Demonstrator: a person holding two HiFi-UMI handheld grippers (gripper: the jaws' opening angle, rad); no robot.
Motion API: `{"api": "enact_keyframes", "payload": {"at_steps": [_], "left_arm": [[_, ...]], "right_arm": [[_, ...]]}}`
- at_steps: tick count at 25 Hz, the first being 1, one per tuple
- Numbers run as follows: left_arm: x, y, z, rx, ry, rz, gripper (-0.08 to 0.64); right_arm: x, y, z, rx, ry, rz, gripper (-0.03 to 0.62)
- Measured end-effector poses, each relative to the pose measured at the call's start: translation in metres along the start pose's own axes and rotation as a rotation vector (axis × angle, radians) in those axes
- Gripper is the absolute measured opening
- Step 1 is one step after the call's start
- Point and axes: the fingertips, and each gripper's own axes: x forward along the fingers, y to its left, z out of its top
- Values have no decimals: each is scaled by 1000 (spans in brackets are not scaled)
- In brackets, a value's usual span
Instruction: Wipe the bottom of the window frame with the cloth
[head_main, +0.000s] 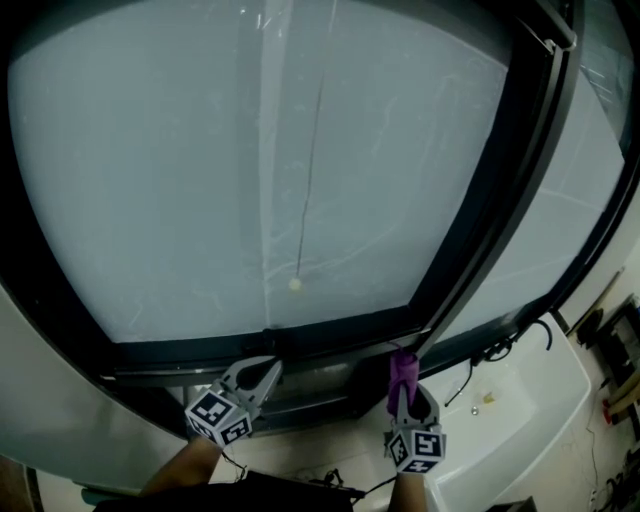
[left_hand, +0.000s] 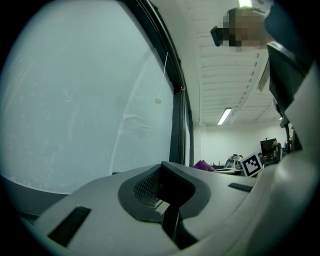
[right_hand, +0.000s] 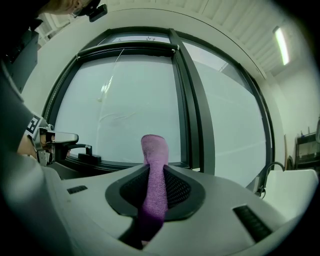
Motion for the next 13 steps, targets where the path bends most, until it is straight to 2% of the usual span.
{"api": "enact_keyframes", "payload": {"at_steps": [13], "left_arm": [[2, 4, 0, 26, 13, 14, 2]], "right_arm": [[5, 5, 3, -17, 14, 16, 72]]}}
